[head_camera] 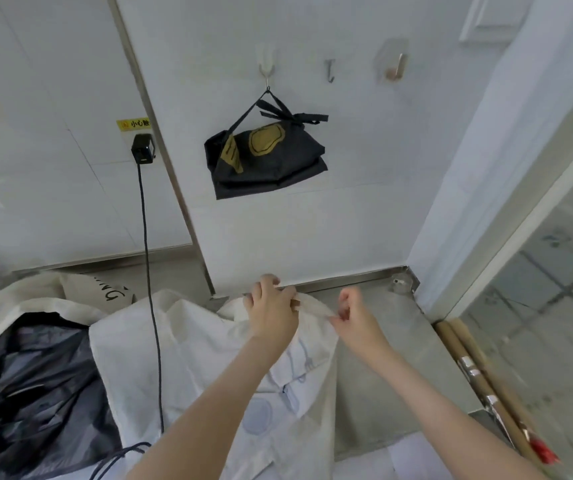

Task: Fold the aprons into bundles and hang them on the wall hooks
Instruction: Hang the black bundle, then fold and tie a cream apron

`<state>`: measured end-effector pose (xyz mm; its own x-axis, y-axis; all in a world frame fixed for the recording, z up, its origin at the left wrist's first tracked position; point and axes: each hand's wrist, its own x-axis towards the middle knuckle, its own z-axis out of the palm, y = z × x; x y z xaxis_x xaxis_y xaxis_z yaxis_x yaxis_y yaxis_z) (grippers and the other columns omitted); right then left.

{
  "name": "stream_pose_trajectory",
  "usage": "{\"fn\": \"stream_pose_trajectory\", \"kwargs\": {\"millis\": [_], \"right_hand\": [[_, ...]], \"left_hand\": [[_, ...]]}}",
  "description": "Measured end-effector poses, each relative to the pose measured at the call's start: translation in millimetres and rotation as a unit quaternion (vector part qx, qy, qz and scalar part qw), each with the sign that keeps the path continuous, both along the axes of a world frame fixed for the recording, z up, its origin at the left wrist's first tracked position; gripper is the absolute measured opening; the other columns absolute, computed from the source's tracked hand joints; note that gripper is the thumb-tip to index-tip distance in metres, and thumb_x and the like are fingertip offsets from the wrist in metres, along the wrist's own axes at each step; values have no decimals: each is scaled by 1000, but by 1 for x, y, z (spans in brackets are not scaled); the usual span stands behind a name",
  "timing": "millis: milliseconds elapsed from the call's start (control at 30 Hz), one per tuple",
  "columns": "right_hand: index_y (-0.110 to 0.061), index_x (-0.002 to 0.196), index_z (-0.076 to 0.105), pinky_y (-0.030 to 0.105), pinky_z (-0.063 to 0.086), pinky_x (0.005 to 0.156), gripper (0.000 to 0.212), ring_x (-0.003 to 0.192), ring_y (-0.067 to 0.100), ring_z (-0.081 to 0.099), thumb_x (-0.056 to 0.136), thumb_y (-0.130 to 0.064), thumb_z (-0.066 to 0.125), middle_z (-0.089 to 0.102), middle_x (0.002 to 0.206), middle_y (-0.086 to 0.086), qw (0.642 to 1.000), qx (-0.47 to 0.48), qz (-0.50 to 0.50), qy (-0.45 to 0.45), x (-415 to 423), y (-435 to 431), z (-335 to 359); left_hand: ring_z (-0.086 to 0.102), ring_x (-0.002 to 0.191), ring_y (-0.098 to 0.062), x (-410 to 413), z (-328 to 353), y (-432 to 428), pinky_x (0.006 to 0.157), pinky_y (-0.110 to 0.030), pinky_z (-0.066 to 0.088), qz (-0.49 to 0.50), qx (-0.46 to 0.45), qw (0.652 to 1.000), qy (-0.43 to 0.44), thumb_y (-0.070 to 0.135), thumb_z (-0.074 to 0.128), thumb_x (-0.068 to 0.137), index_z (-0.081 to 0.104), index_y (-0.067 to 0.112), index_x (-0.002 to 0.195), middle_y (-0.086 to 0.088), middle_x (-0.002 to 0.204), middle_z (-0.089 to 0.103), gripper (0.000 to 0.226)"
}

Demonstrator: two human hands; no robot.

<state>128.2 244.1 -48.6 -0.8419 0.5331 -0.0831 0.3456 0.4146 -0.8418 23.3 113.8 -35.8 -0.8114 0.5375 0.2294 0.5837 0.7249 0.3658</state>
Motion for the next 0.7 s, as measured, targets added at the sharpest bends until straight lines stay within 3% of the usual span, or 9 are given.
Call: {"fn": "stream_pose_trajectory", "kwargs": {"millis": [67,133,167,233,267,400,500,633,700], "right_hand": [[-20,106,44,24,37,59,33,69,14,47,84,-24,69,48,78,-2,998,-36,-16,-51,9,13,7],[-19,94,53,24,38,59,19,68,12,51,86,-32,64,53,77,0,994,-43,-9,-100,22,24,13],[-17,84,53,22,39,57,20,62,10,51,89,-36,59,53,73,1,992,-48,-5,-117,27,27,15],[-15,72,47,18,36,45,31,44,7,47,93,-38,50,51,58,1,990,-54,-13,-128,38,31,25],[-16,69,44,18,33,41,33,37,8,44,93,-38,49,48,50,-2,990,-60,-17,-124,40,32,31],[-17,79,53,18,24,35,25,29,11,38,93,-38,50,41,35,-9,988,-100,-3,-116,48,38,58],[-16,100,58,22,34,35,17,37,20,55,93,-30,51,58,53,1,985,-140,-3,-99,50,42,74],[-1,94,56,39,56,53,23,58,38,68,96,-19,42,62,74,22,989,-117,-61,-61,51,63,86],[3,93,56,30,53,55,26,60,37,68,97,-15,39,62,79,27,993,-60,-101,-23,50,75,98]], "left_hand": [[37,114,-25,2,19,11,95,-48,28,-60,-11,997,52,8,61,71,70,23,75,-6,125,55,19],[44,119,-22,9,41,23,104,-39,15,-122,-62,990,21,7,51,78,63,23,82,1,120,58,21],[51,111,-23,14,51,26,103,-35,20,-136,-85,987,-25,6,46,80,55,22,82,-1,108,62,18],[57,92,-31,22,69,34,80,-31,37,-136,-72,985,-73,8,42,85,42,20,82,-10,92,63,12],[57,88,-32,24,75,37,68,-31,37,-128,-61,987,-80,11,42,88,40,19,83,-13,90,63,9],[55,82,-33,31,102,45,61,-31,32,-121,-41,991,-39,17,40,94,37,19,87,-14,90,62,8],[51,74,-32,30,114,50,58,-32,32,-88,-7,996,-6,28,38,100,36,20,85,-14,84,62,17],[52,70,-33,30,129,50,56,-33,31,-100,38,994,-32,49,43,97,32,19,69,-3,62,46,43],[47,66,-23,25,137,48,58,-32,31,-130,42,986,-94,54,53,90,34,21,65,2,60,44,45]]}}
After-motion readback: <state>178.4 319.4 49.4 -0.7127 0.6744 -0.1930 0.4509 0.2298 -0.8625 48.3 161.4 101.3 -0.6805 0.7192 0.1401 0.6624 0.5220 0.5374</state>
